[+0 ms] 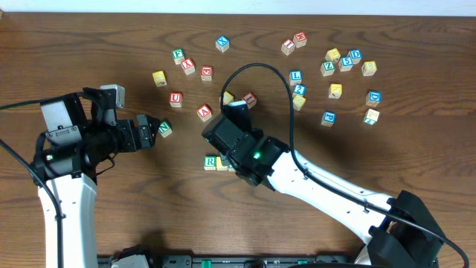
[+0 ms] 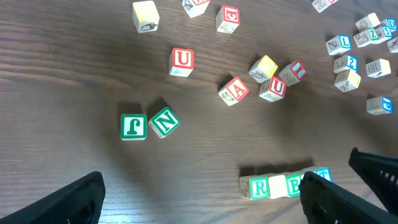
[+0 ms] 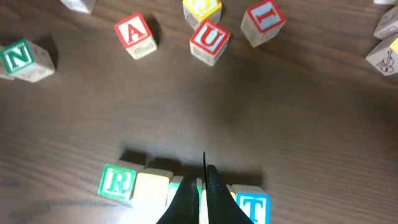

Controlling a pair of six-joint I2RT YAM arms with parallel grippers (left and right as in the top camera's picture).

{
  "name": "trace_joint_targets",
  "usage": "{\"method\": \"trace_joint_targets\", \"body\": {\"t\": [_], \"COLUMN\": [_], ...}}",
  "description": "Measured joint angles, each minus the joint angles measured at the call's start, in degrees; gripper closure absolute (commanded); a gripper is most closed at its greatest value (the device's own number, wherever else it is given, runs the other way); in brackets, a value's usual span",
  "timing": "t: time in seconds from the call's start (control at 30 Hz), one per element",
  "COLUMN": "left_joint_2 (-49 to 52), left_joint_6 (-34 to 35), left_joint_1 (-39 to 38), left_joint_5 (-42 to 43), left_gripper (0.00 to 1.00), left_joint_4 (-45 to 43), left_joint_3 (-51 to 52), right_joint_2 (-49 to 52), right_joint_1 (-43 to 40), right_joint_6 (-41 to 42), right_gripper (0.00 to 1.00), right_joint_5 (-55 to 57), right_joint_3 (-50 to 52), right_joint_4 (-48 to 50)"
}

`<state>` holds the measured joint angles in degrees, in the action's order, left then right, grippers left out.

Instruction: Spell out ROBOT

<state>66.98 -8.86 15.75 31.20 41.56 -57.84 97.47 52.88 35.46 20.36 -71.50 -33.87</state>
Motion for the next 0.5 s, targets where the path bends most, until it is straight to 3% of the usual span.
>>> {"method": "trace_joint_targets", "body": {"t": [0.5], "left_joint_2": [0.0], "left_joint_6": [0.0], "left_joint_1": [0.0], "left_joint_5": [0.0], "left_gripper": [0.02], "left_joint_4": [0.0], "left_joint_3": [0.0], "right_joint_2": [7.7], "right_joint_1": [3.2], "right_joint_6": [-0.4], "right_gripper": [0.99], "right_joint_5": [-7.7], "right_joint_3": [0.0], "right_joint_4": [1.7]}}
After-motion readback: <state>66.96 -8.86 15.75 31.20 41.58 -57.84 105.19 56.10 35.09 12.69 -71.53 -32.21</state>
